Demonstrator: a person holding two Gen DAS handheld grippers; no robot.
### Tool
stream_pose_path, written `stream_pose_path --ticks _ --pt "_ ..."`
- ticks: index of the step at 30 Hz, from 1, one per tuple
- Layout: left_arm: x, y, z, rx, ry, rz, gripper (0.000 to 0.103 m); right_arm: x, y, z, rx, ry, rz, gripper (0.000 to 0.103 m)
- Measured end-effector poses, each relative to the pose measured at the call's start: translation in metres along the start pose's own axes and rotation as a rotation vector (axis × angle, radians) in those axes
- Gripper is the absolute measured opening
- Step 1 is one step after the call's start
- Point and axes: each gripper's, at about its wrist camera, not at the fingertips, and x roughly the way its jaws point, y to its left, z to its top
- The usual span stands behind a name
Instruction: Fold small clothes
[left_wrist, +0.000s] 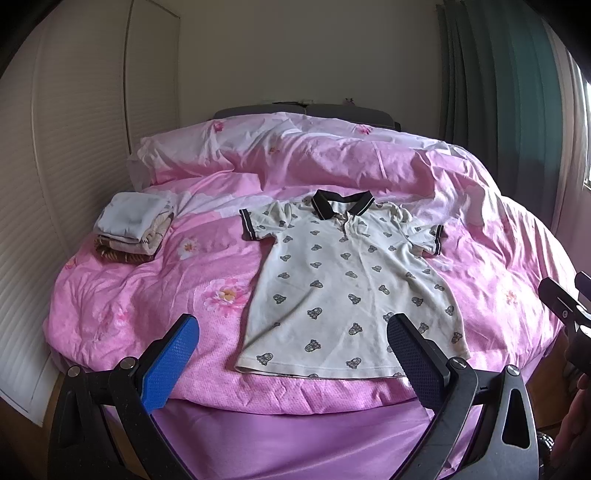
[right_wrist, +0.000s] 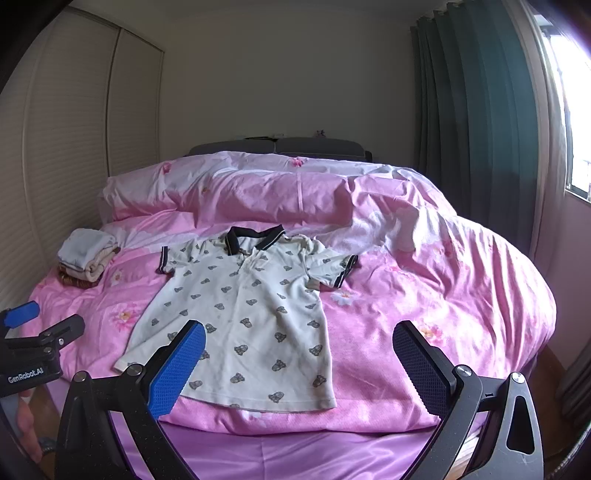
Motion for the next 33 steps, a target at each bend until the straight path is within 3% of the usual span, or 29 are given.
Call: stream_pose_path --ticks 33 --pt "-0.0006 -0.0032 -0.0026 0.007 -0.001 0.007 0.103 -0.0002 -0.0006 0.0006 0.004 0.002 0.001 0.103"
